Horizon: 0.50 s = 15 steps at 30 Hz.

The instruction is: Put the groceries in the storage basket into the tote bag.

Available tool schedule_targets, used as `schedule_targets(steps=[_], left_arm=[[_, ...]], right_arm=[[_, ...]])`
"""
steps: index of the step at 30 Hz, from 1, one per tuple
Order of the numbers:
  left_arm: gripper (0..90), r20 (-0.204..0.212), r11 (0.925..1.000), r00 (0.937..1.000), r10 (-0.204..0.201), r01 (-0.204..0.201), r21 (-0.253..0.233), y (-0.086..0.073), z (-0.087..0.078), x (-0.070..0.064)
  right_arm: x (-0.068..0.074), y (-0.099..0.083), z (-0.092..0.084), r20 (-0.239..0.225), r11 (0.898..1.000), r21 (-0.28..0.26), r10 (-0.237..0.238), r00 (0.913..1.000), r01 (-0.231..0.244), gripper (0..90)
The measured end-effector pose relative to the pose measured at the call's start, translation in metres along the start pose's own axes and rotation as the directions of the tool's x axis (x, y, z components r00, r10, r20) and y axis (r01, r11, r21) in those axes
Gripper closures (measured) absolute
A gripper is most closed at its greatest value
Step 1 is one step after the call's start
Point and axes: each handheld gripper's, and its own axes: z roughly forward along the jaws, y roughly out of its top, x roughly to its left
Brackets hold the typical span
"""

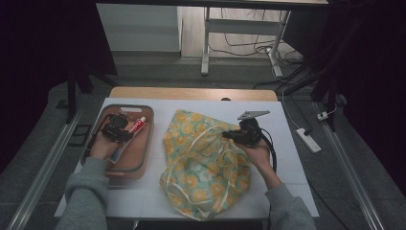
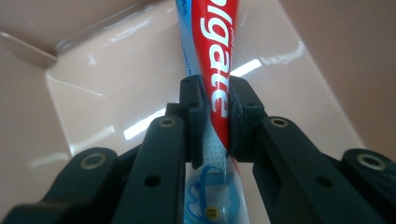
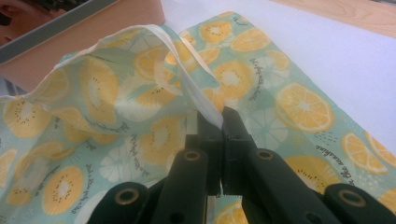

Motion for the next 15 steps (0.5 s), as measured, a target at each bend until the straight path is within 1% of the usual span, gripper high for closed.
schedule_targets(steps=[2,3,4,6,7,9,11,12,15], left_arm=[[77.9,0.000,0.9999,1.0000,-0.005,0.005,-0.015,-0.002,-0.005,0.002],[78.0,0.001,0.9994,0.9999,-0.011,0.011,-0.033,-0.002,-0.009,0.003],[78.1,0.008,0.9980,0.9998,-0.019,0.020,-0.060,-0.003,-0.014,0.004],[78.2,0.031,0.9952,0.9992,-0.025,0.027,-0.094,-0.004,-0.023,0.007],[78.3,0.042,0.9918,0.9987,-0.027,0.032,-0.124,-0.005,-0.030,0.008],[78.4,0.059,0.9866,0.9979,-0.027,0.036,-0.159,-0.006,-0.037,0.009],[78.6,0.086,0.9764,0.9957,-0.035,0.052,-0.209,-0.007,-0.046,0.012],[78.6,0.096,0.9731,0.9947,-0.037,0.058,-0.223,-0.008,-0.049,0.013],[78.9,0.135,0.9593,0.9900,-0.039,0.075,-0.272,-0.010,-0.058,0.015]], right_arm=[[0.000,0.001,0.000,0.000,1.000,-0.001,-0.004,1.0000,0.004,88.7],[0.000,0.001,0.001,0.000,1.000,-0.002,-0.007,1.0000,0.007,88.6],[0.000,0.001,0.001,-0.002,1.000,-0.001,-0.006,1.0000,0.006,88.6],[0.001,0.002,0.001,-0.003,1.000,-0.002,-0.006,1.0000,0.006,88.6],[0.001,0.002,0.001,-0.004,1.000,-0.004,-0.006,1.0000,0.006,88.7],[0.000,0.002,0.000,-0.005,1.000,-0.006,-0.005,1.0000,0.005,88.7],[0.000,0.002,-0.001,-0.006,1.000,-0.007,-0.001,1.0000,0.001,88.6],[0.000,0.002,-0.001,-0.006,1.000,-0.008,-0.002,1.0000,0.002,88.6],[0.001,0.002,-0.001,-0.006,1.000,-0.008,-0.005,1.0000,0.005,88.6]])
